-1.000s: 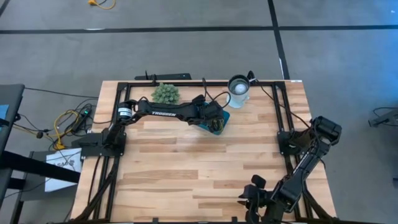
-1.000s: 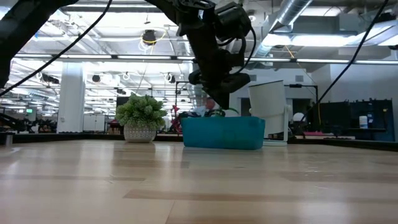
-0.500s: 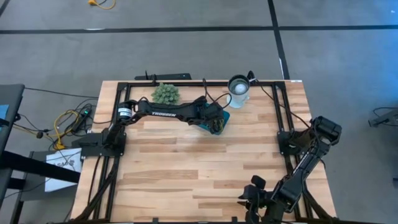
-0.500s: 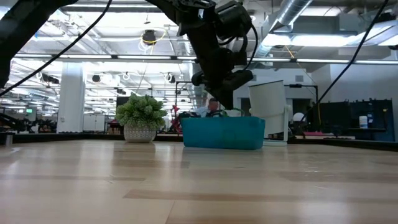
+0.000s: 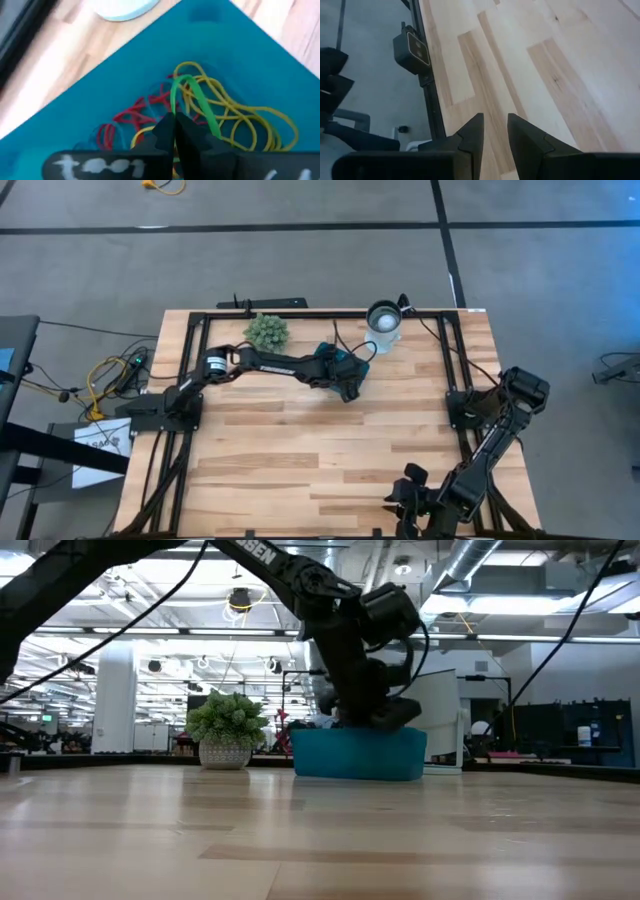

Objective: Pick and place items into bin
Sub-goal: Put the green rubber band into the blue bin, then return to Home Position

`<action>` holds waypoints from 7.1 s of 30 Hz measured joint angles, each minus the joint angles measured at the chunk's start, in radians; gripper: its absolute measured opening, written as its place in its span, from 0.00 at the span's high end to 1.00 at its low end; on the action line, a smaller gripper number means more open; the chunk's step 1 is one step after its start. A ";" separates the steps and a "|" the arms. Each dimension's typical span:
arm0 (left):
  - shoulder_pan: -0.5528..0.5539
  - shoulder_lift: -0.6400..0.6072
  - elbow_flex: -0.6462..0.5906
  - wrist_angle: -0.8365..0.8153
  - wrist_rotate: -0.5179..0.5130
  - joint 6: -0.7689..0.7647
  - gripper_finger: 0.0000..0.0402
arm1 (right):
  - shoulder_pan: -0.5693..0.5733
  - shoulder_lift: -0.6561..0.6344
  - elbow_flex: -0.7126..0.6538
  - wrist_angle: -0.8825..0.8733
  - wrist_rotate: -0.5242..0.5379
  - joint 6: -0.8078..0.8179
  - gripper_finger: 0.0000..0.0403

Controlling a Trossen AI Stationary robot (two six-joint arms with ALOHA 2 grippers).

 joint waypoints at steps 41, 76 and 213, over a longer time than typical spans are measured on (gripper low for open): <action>-0.103 -0.370 0.510 -1.086 -0.122 -0.093 0.71 | -0.048 -0.525 0.000 -0.608 0.050 -0.113 0.80; -0.673 -1.749 -1.162 0.282 -0.050 -0.244 0.71 | -0.068 -1.216 -0.730 0.468 -0.046 -0.911 0.80; -0.690 -2.248 -1.710 0.514 0.054 0.061 0.71 | -0.750 -1.722 -1.099 0.529 -0.590 -1.159 0.80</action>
